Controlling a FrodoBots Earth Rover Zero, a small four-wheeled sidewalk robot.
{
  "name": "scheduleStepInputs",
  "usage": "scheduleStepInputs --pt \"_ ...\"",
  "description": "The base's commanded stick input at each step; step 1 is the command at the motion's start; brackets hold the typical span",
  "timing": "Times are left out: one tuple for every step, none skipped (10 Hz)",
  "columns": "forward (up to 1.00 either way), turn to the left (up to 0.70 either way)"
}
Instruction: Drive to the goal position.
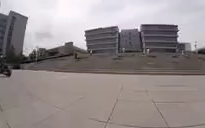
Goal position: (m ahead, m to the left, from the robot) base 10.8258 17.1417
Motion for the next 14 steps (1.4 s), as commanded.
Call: scheduleStepInputs --pt "0.7 0.15" --pt "0.7 0.15" --pt "0.7 0.15" --pt "0.7 0.15" --pt "0.7 0.15" --pt "0.7 0.15" --pt "0.7 0.15" --pt "0.7 0.15" --pt "0.7 0.05" --pt "0.7 0.01" --pt "0.7 0.01" --pt "0.7 0.02" --pt "0.7 0.04" --pt "0.7 0.11"
